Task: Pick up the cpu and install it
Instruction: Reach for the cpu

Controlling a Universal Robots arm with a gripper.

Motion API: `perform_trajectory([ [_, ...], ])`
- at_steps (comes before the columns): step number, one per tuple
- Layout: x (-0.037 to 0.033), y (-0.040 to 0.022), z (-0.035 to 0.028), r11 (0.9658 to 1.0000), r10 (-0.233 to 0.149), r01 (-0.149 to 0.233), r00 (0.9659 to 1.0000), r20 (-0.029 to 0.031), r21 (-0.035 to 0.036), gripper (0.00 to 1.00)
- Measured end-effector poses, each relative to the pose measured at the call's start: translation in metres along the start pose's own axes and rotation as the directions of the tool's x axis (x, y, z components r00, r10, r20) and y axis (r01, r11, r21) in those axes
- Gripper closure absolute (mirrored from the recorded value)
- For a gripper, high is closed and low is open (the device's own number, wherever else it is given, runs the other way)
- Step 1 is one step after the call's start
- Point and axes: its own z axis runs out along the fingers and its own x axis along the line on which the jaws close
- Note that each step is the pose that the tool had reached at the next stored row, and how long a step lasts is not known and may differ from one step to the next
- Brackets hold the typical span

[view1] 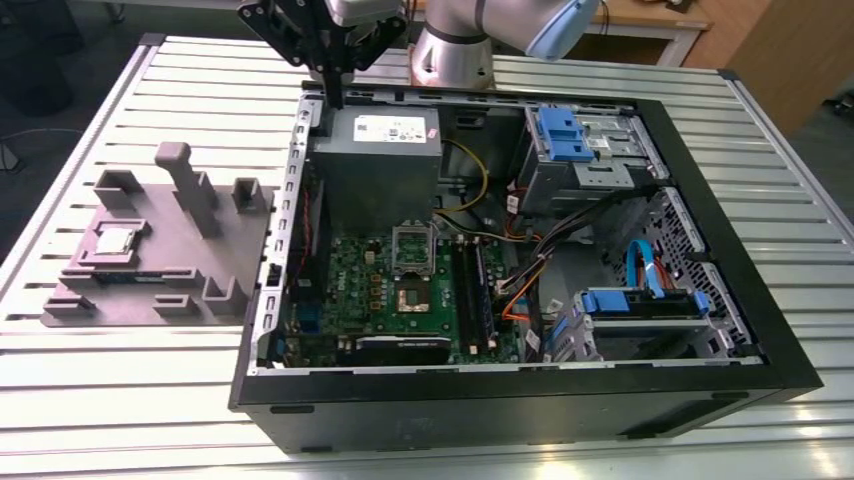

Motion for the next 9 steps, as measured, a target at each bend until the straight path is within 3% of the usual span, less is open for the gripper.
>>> perform_trajectory([
  [9,0.0055,-0.0004,0.0000,1.0000,0.000,0.000,1.0000,0.0000,0.0000,0.90],
])
